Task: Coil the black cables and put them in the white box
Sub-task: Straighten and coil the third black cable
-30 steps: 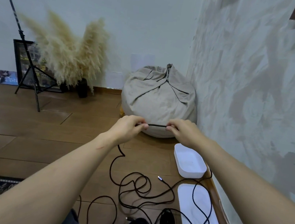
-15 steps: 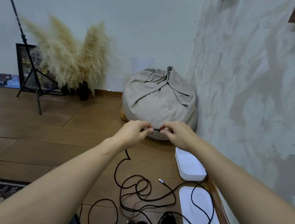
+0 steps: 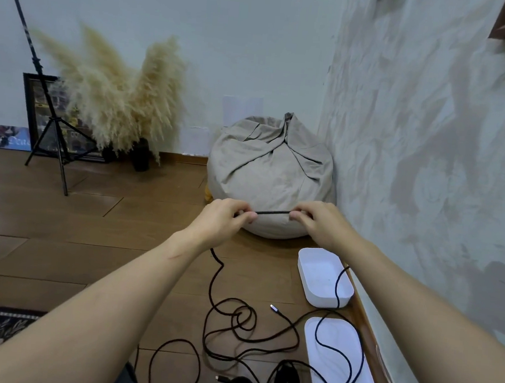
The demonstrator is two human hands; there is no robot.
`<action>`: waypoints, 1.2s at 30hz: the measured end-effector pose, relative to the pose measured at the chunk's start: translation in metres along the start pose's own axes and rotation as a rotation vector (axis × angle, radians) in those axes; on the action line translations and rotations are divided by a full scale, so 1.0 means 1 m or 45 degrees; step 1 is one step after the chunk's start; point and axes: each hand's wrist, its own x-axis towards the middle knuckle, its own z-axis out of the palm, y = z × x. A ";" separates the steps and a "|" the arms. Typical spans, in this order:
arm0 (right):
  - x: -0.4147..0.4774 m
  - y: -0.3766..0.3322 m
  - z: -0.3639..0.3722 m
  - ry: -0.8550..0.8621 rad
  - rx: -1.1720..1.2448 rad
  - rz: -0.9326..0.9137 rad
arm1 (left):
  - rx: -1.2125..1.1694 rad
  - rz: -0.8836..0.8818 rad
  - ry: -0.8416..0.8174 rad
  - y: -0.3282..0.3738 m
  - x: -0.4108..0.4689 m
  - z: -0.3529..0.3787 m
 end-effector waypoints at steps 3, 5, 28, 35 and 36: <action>-0.003 0.015 -0.003 0.017 -0.036 0.094 | 0.041 -0.051 0.051 -0.013 -0.002 -0.008; -0.004 0.011 0.000 -0.033 0.004 0.040 | 0.060 -0.028 0.041 -0.012 -0.002 -0.006; -0.006 0.016 -0.003 -0.083 -0.086 0.039 | -0.023 -0.098 -0.006 -0.019 -0.003 -0.013; 0.003 -0.015 0.001 -0.059 -0.004 -0.101 | -0.097 -0.041 -0.044 0.002 0.000 -0.011; 0.001 -0.007 -0.002 -0.039 -0.008 -0.052 | -0.128 -0.091 -0.036 -0.004 -0.002 -0.016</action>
